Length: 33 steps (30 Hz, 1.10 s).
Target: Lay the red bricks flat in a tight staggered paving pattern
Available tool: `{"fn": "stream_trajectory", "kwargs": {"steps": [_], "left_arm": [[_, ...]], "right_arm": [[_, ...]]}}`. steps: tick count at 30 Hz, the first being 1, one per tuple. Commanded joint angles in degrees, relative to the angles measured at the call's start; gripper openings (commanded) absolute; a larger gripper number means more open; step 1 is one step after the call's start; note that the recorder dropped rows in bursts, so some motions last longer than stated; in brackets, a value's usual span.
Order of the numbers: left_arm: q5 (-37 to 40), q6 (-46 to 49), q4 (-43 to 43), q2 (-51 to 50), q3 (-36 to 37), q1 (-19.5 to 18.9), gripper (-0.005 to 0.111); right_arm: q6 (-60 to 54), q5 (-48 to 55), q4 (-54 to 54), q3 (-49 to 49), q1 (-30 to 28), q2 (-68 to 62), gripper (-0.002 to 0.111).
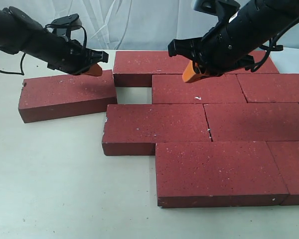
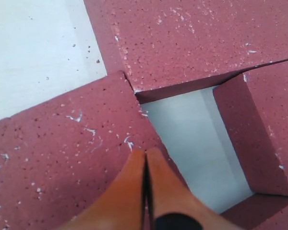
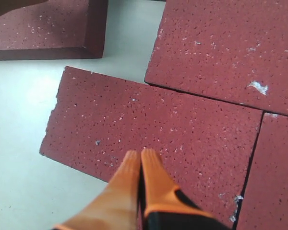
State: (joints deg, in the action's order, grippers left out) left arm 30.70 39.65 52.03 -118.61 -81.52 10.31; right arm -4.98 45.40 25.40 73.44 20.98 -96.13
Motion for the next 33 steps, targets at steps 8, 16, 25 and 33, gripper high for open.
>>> {"fn": "stream_trajectory", "kwargs": {"steps": [8,16,25,33], "left_arm": [[-1.1,0.0,-4.2,-0.2,-0.1,0.7,0.000],[-0.7,0.0,-5.8,-0.4,-0.1,0.7,0.000],[2.3,0.0,-9.0,-2.3,-0.1,0.7,0.000],[5.4,0.0,-17.1,-2.3,-0.1,0.6,0.000]], "right_arm": [[-0.5,-0.6,0.0,-0.1,-0.3,0.7,-0.001],[-0.5,-0.6,0.0,-0.1,-0.3,0.7,-0.001],[-0.5,-0.6,0.0,-0.1,-0.3,0.7,-0.001],[-0.5,-0.6,0.0,-0.1,-0.3,0.7,-0.001]]}}
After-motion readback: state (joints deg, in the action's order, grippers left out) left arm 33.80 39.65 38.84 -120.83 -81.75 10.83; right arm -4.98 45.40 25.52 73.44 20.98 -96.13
